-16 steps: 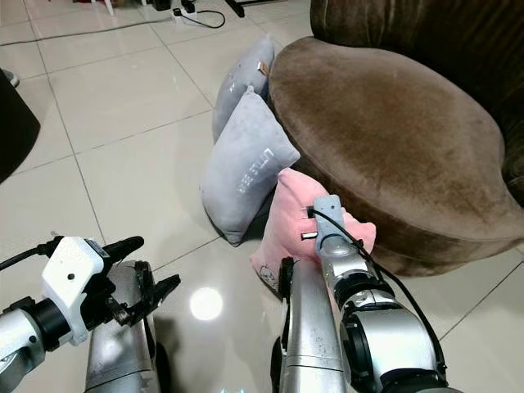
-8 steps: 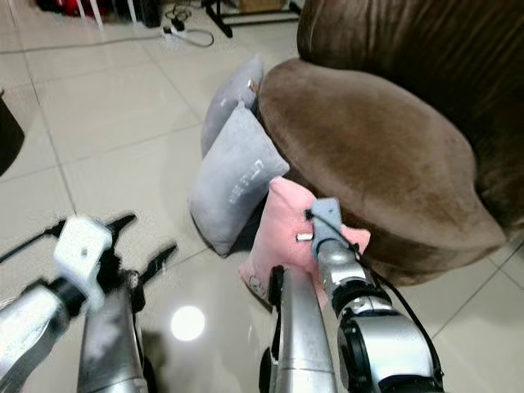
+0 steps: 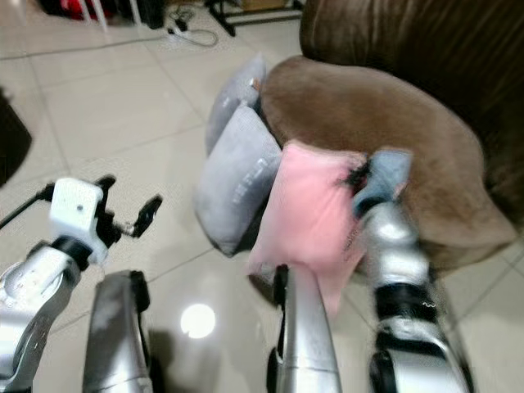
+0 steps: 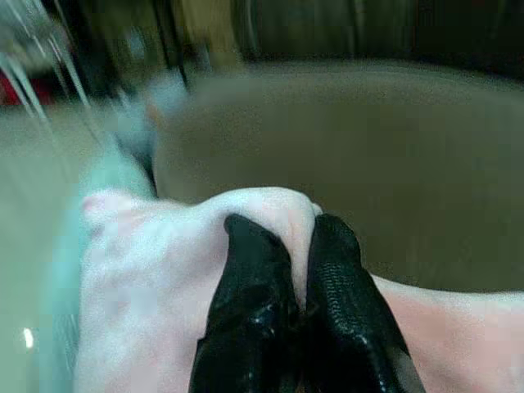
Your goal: Move the pillow to the sofa from floor
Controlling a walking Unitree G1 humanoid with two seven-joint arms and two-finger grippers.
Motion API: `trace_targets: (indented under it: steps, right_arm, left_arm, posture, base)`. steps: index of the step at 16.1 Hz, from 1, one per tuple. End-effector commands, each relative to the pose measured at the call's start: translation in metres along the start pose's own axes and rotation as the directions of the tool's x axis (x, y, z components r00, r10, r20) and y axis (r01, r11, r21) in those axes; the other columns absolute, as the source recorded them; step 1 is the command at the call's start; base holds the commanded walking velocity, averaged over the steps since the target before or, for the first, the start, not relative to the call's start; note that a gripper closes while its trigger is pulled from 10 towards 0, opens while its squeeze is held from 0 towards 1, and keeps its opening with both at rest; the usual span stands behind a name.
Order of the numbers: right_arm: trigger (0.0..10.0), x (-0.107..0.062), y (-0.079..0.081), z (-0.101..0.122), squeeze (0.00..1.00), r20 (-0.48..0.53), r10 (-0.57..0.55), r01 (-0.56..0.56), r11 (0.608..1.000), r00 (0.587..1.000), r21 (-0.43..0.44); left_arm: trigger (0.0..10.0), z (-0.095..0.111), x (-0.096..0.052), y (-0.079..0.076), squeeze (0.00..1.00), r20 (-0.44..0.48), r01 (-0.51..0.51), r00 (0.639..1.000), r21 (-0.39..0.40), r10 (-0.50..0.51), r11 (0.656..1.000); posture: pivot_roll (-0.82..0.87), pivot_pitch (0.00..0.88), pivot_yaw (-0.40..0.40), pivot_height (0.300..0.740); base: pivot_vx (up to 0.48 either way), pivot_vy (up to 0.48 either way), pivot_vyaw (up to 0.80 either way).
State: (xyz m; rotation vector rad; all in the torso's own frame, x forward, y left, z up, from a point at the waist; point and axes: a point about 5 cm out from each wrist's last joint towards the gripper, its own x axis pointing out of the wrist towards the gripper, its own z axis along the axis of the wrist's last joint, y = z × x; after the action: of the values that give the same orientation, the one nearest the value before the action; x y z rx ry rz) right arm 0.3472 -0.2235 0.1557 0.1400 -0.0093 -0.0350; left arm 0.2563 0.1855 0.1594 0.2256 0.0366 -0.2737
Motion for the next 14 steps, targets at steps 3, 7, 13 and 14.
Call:
trace_targets:
  steps: [3,7,13,14]
  right_arm:
    - [0.0,-0.008,-0.010,0.146,0.00,0.483,-0.046,0.035,0.999,0.874,0.031]
    - [10.0,-0.017,0.010,0.204,0.00,0.556,-0.006,0.007,1.000,0.831,0.001]
    - [10.0,-0.001,0.058,0.056,0.00,0.059,0.016,-0.019,0.999,0.998,0.041]
    - [10.0,-0.001,0.070,0.037,0.00,-0.003,0.027,-0.027,0.998,1.000,0.055]
  left_arm:
    - [10.0,0.010,0.009,0.002,0.00,0.049,-0.008,0.999,0.008,0.007,1.000]
    - [10.0,0.024,0.008,0.015,0.00,0.099,-0.068,0.993,0.041,0.064,0.997]
    - [10.0,0.023,0.001,0.031,0.00,0.062,-0.175,0.983,0.072,0.170,0.982]
    - [10.0,0.018,0.000,0.033,0.00,0.043,-0.198,0.980,0.068,0.196,0.978]
  posture:
    - [-0.08,0.000,-0.035,0.435]
    - [-0.06,0.000,-0.048,0.435]
    - [-0.02,0.000,-0.057,0.470]
    - [0.00,0.000,-0.063,0.480]
  base:
    - [0.000,0.000,0.00]
    - [0.000,0.000,0.00]
    - [0.000,0.000,0.00]
    - [0.000,0.000,0.00]
